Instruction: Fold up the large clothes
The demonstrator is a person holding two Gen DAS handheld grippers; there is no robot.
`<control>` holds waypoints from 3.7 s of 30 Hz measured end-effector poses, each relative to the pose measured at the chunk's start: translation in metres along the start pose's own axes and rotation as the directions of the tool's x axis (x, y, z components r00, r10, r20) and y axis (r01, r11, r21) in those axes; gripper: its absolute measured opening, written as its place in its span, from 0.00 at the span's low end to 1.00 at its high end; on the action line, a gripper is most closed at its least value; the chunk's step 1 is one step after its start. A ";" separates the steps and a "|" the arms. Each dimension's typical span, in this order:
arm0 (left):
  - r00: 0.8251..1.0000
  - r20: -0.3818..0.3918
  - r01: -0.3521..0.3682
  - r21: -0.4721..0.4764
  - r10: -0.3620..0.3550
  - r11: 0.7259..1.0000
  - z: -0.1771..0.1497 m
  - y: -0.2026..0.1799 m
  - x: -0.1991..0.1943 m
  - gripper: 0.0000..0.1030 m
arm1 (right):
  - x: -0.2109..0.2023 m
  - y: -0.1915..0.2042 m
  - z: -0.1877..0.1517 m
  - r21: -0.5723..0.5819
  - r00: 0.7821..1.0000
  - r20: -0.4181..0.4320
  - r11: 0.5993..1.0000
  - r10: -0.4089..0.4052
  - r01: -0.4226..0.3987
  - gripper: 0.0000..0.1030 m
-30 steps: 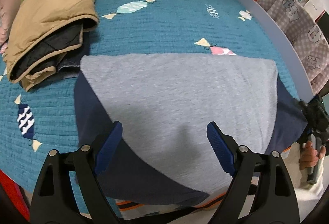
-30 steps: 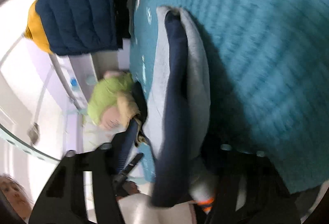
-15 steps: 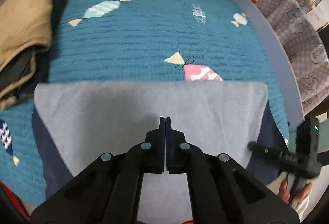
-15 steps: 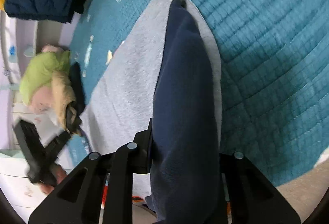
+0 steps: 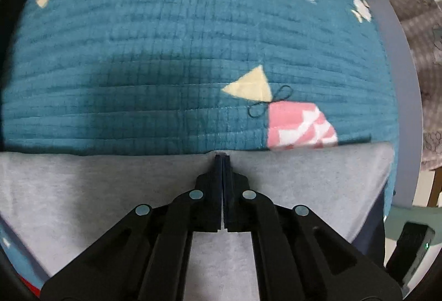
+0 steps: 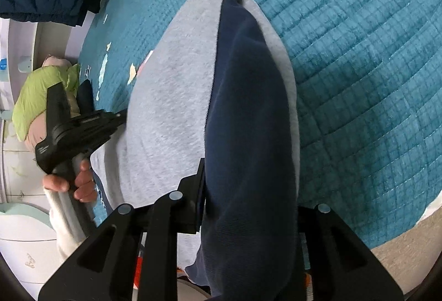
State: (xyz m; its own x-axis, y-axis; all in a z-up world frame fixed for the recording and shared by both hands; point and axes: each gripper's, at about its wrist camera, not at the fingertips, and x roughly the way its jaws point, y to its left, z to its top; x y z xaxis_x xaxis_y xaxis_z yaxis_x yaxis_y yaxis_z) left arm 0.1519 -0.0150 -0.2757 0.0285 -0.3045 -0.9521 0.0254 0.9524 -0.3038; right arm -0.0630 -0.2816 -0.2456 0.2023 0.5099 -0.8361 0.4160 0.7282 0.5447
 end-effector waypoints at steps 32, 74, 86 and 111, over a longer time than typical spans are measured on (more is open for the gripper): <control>0.980 0.186 -0.081 0.044 0.072 0.996 -0.222 -0.003 -0.017 0.00 | -0.036 0.122 -0.042 -0.335 0.994 0.068 0.940 0.086 -0.058 0.18; 0.874 0.337 -0.220 -0.369 0.350 0.903 -0.195 0.241 -0.184 0.01 | 0.136 0.307 -0.101 -0.501 0.907 -0.406 0.804 0.108 -0.320 0.66; 0.949 0.228 -0.150 -0.281 0.218 0.948 -0.191 0.192 -0.132 0.01 | 0.174 0.259 -0.118 -0.529 0.906 -0.421 0.822 -0.041 -0.209 0.25; 0.893 0.448 0.054 -0.022 -0.039 0.998 -0.065 0.171 -0.058 0.02 | 0.145 0.250 0.008 -0.674 0.990 0.134 0.737 0.047 0.057 0.00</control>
State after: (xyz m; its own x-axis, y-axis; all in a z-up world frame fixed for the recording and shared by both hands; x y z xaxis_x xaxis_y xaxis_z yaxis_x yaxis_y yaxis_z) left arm 0.0894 0.1670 -0.2744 0.4724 -0.3159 -0.8228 0.0052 0.9345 -0.3558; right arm 0.0769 -0.0296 -0.2311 0.3388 0.4771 -0.8109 -0.2796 0.8740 0.3974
